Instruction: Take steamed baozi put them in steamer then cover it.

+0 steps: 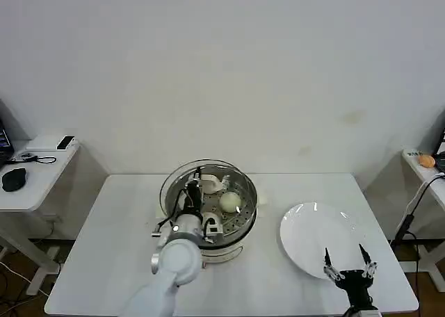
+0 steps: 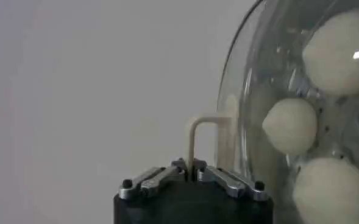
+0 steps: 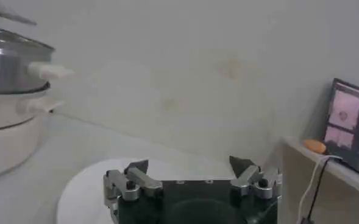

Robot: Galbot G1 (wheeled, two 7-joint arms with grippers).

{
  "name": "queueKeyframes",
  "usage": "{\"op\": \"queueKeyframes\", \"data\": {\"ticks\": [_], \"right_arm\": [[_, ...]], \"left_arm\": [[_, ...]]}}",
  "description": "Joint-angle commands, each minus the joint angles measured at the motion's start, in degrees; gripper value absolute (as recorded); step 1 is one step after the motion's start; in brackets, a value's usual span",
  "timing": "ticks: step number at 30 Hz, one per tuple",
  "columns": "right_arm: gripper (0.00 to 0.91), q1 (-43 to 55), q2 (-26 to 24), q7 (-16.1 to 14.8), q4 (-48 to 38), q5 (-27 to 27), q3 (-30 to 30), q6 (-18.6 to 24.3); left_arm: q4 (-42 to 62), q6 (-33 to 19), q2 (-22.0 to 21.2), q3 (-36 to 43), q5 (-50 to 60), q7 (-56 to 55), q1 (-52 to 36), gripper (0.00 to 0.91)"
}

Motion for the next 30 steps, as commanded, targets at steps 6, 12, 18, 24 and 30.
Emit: {"op": "queueKeyframes", "data": {"ticks": [6, 12, 18, 24, 30], "right_arm": [[0.907, 0.19, 0.01, 0.01, -0.65, -0.33, -0.98, 0.00], [0.907, 0.07, 0.07, 0.01, -0.75, -0.61, -1.01, 0.08], [0.907, 0.09, 0.13, 0.05, -0.74, -0.81, -1.40, 0.08], [0.907, 0.10, 0.02, 0.04, -0.75, -0.80, -1.44, 0.09], [0.907, 0.15, 0.01, 0.02, -0.91, -0.92, -1.74, 0.12]], "left_arm": [[0.85, 0.09, -3.34, 2.01, 5.96, 1.62, -0.13, 0.000], [0.85, -0.16, -3.19, 1.68, 6.55, 1.85, 0.09, 0.000], [0.81, -0.30, -3.31, 1.58, 6.85, 1.83, 0.53, 0.000], [0.90, -0.41, -3.86, 1.65, 7.15, 1.77, 1.03, 0.000], [1.15, -0.48, -4.10, 1.64, 7.26, 1.73, 1.18, 0.000]]}}
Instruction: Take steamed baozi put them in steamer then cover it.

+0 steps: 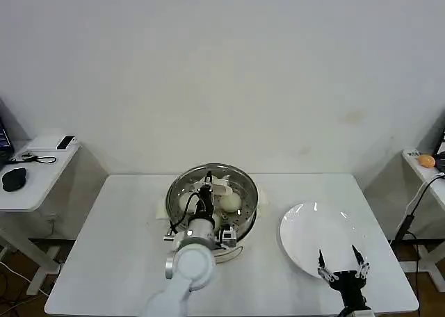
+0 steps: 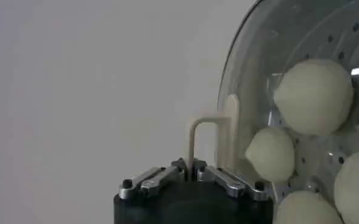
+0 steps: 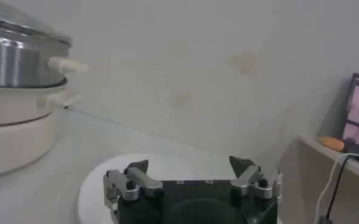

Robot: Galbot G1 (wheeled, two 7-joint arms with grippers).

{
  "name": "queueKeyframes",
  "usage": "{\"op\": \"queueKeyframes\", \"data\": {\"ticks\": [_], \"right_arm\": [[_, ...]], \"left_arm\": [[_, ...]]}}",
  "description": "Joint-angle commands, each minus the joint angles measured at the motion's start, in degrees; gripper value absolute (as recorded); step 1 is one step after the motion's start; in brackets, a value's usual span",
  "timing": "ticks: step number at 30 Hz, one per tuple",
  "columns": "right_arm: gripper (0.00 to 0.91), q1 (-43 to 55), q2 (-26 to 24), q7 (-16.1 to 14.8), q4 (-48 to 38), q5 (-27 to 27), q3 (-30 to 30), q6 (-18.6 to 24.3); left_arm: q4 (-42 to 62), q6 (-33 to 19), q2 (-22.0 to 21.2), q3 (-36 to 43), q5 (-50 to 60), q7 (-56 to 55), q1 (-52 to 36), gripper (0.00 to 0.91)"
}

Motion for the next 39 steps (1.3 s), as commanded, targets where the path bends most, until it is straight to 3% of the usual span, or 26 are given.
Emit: {"op": "queueKeyframes", "data": {"ticks": [1, 28, 29, 30, 39], "right_arm": [[0.907, -0.01, 0.01, 0.02, -0.13, -0.09, -0.19, 0.03], [0.907, -0.21, -0.35, -0.04, -0.20, -0.30, -0.57, 0.23], [0.907, -0.22, -0.35, -0.03, -0.24, -0.30, -0.59, 0.24], [0.907, -0.22, -0.40, -0.05, -0.27, -0.30, -0.63, 0.26], [0.907, -0.28, -0.59, -0.01, -0.29, -0.52, -1.00, 0.26]], "left_arm": [[0.24, -0.03, -0.33, 0.05, 0.53, 0.10, 0.09, 0.000], [1.49, -0.88, -1.04, -0.79, 1.44, -0.21, 0.28, 0.000], [1.45, -1.00, -1.15, -0.82, 1.40, -0.27, 0.36, 0.363], [1.43, -1.07, -1.18, -0.90, 1.31, -0.26, 0.44, 0.907], [-3.16, -1.55, -0.45, -1.37, 0.62, -0.13, 3.31, 0.907]]}}
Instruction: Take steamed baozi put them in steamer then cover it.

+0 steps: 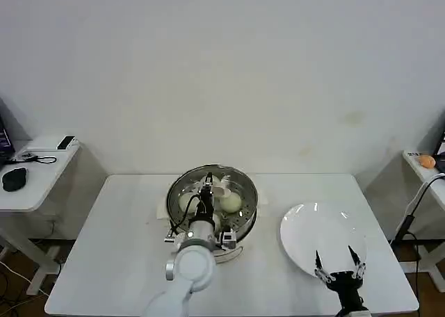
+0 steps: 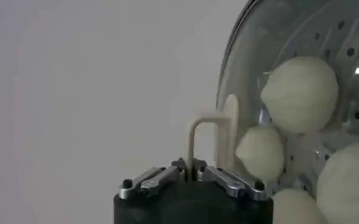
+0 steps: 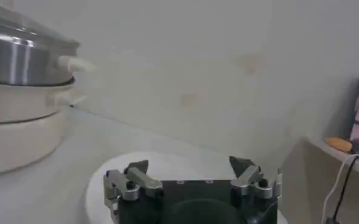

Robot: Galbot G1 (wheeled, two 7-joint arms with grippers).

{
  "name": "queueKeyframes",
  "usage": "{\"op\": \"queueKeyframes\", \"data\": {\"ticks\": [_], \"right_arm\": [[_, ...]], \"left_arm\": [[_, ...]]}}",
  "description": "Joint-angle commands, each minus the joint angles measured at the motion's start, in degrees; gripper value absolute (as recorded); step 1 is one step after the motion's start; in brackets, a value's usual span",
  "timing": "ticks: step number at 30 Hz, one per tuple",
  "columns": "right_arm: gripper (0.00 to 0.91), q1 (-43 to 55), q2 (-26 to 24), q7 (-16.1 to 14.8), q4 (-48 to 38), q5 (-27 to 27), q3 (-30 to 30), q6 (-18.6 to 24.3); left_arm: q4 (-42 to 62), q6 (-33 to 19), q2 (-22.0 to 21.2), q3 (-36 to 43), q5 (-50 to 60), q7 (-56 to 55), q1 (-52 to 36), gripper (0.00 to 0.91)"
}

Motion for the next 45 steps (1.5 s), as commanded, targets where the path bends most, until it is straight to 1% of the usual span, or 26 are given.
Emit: {"op": "queueKeyframes", "data": {"ticks": [1, 7, 11, 12, 17, 20, 21, 22, 23, 24, 25, 26, 27, 29, 32, 34, 37, 43, 45], "right_arm": [[0.907, -0.10, -0.04, 0.01, 0.02, -0.23, -0.17, 0.00], [0.907, -0.35, -0.10, 0.09, 0.02, -0.37, -0.47, -0.01], [0.907, -0.89, -0.43, 0.06, 0.32, 0.40, -1.12, -0.01], [0.907, -1.17, -0.71, 0.09, 0.54, 1.05, -1.16, -0.15], [0.907, -1.73, -1.71, 0.18, 0.56, 1.09, -1.18, 0.14], [0.907, -1.97, -2.23, 0.17, 0.88, 1.74, -1.22, 0.00], [0.907, -2.09, -2.65, 0.11, 0.92, 2.12, -1.29, -0.07], [0.907, -2.24, -2.89, 0.09, 0.94, 2.28, -1.35, -0.06], [0.907, -2.61, -3.45, 0.04, 1.03, 2.81, -1.47, 0.02], [0.907, -2.81, -3.74, 0.02, 1.16, 3.29, -1.54, 0.07], [0.907, -3.17, -4.12, -0.03, 1.22, 3.82, -1.58, 0.21], [0.907, -3.19, -3.97, -0.04, 1.40, 4.01, -1.60, 0.09], [0.907, -3.01, -3.88, -0.14, 1.53, 4.16, -1.82, -0.14], [0.907, -3.26, -3.99, -0.29, 1.76, 5.04, -1.82, -0.21], [0.907, -3.23, -3.82, -0.26, 1.39, 4.99, -1.94, -0.18], [0.907, -3.28, -3.88, -0.27, 1.35, 4.81, -2.16, -0.11], [0.907, -3.44, -3.88, -0.30, 1.84, 5.01, -2.42, -0.12], [0.907, -4.22, -4.77, -0.77, 3.09, 6.63, -2.13, -0.66], [0.907, -4.33, -4.92, -0.82, 3.27, 6.95, -2.16, -0.73]], "left_arm": [[-4.50, -0.16, 0.85, -0.34, -0.62, 0.19, 2.51, 0.907], [-11.79, -0.51, 3.39, -0.82, -2.03, 0.09, 7.57, 0.907], [-17.75, -2.06, 6.21, -2.17, -3.33, -1.33, 12.49, 0.907], [-19.14, -2.93, 6.61, -2.96, -4.27, -2.16, 14.18, 0.907], [-25.26, -4.38, 9.18, -4.62, -8.71, -5.34, 21.68, 0.907], [-28.03, -5.71, 10.34, -8.64, -14.25, -8.82, 25.47, 0.907], [-28.70, -6.13, 10.83, -11.63, -21.00, -11.33, 27.26, 0.907], [-28.80, -6.37, 11.04, -12.87, -26.34, -12.80, 28.02, 0.907], [-28.63, -6.91, 11.51, -16.54, -33.99, -15.35, 29.37, 0.907], [-27.89, -8.77, 12.36, -21.75, -46.77, -18.44, 30.67, 0.907], [-27.17, -10.64, 12.66, -23.51, -56.45, -20.59, 30.92, 0.907], [-25.42, -12.53, 14.61, -28.13, -80.62, -23.02, 31.49, 0.907], [-24.17, -13.26, 15.71, -31.39, -95.12, -25.84, 31.89, 0.907], [-23.02, -13.65, 15.02, -37.20, -108.70, -28.73, 32.78, 0.907], [-19.54, -20.47, 14.30, -43.69, -108.29, -30.92, 33.50, 0.907], [-19.95, -20.87, 14.54, -44.98, -109.27, -30.26, 35.23, 0.907], [-21.13, -21.92, 13.93, -44.49, -109.13, -29.10, 38.06, 0.907], [-21.51, -26.65, 11.73, -43.45, -103.81, -27.22, 44.68, 0.907], [-21.05, -27.06, 11.34, -42.81, -102.75, -26.74, 46.06, 0.907]]}}
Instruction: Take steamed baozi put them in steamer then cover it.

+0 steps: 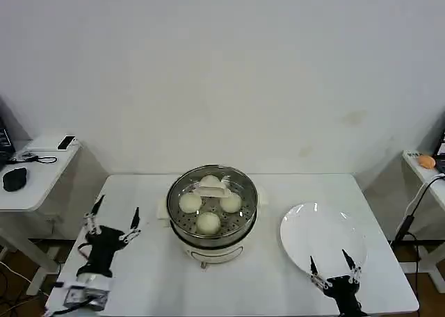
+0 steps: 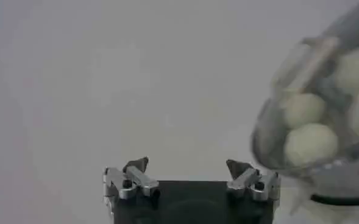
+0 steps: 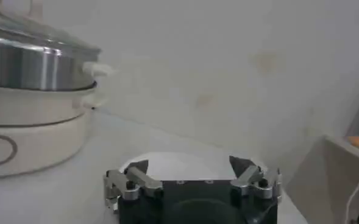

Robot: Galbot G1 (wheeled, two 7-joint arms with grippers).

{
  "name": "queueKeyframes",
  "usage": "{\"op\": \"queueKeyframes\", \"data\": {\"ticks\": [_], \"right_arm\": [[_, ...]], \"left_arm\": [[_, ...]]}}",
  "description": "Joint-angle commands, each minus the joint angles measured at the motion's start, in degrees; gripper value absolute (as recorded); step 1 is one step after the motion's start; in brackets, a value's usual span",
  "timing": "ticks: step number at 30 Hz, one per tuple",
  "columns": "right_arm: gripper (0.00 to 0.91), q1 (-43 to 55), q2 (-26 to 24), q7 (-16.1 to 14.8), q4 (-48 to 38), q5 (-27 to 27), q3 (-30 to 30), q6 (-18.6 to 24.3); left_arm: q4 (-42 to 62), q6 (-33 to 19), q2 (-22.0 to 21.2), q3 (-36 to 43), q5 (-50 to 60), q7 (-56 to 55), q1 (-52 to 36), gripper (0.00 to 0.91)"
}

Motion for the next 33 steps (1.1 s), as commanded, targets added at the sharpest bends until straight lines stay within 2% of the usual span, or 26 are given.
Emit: {"op": "queueKeyframes", "data": {"ticks": [1, 14, 21, 24, 27, 33], "right_arm": [[0.907, -0.70, -0.92, -0.23, 1.20, 2.29, -0.07, -0.41], [0.907, -1.00, -0.79, -0.45, 1.70, 2.93, -0.55, -0.53], [0.907, -2.47, -1.49, -2.39, 3.08, 7.89, -1.56, -2.99], [0.907, -3.60, -2.82, -3.00, 3.54, 9.60, -2.41, -3.62], [0.907, -4.80, -7.48, -2.86, 3.46, 11.12, -5.02, -2.75], [0.907, -3.71, -11.32, -1.16, 2.49, 15.46, -5.88, -2.62]], "left_arm": [[1.37, -8.76, -1.12, -7.38, -28.21, -2.34, 12.01, 0.907], [0.72, -7.16, -2.84, -3.23, -28.96, -0.75, 12.76, 0.907], [2.48, -6.19, -3.34, -0.88, -29.36, -1.17, 11.81, 0.907], [2.60, -5.47, -3.92, 0.02, -29.00, -1.59, 11.30, 0.907], [3.22, -4.52, -4.58, 0.66, -28.47, -2.17, 10.21, 0.907], [3.09, -3.11, -5.04, 1.28, -27.99, -2.72, 9.80, 0.907]]}}
